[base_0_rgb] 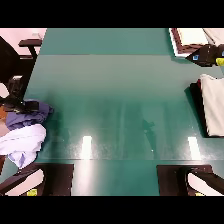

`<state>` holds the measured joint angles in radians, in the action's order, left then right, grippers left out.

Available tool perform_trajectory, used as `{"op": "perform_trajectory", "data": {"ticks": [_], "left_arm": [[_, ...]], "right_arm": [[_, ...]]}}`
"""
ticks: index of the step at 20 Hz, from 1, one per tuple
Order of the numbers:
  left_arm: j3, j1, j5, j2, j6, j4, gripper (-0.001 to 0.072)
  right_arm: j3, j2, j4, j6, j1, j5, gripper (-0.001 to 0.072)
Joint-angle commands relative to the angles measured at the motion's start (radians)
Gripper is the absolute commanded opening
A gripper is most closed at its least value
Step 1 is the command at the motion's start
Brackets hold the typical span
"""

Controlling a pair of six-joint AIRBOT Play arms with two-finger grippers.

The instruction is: Fold the shirts.

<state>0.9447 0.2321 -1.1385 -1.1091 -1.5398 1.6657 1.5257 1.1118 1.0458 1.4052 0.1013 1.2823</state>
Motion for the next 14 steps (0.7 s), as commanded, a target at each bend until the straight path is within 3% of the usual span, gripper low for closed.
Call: {"op": "perform_trajectory", "data": {"ticks": [1,5,8,11,14], "left_arm": [[0.117,-0.002,-0.034,0.07,0.003,-0.053,0.0025],[0.433,-0.105,-0.091,0.202,0.03,-0.171,0.0024],[0.661,-0.314,-0.13,0.217,0.029,-0.182,0.0022],[0.716,-0.535,-0.084,0.209,0.029,-0.175,0.0022],[0.716,-0.7,-0.122,0.118,0.028,-0.155,0.0022]], "right_arm": [[0.002,-0.005,-0.007,0.0,0.001,-0.007,0.0017],[0.002,-0.05,-0.008,0.0,0.001,-0.071,0.0018],[0.002,-0.092,-0.007,0.0,0.001,-0.15,0.0017],[0.002,-0.122,-0.007,0.0,0.001,-0.194,0.0018],[0.039,-0.117,-0.006,0.0,-0.014,-0.179,0.0017]]}}
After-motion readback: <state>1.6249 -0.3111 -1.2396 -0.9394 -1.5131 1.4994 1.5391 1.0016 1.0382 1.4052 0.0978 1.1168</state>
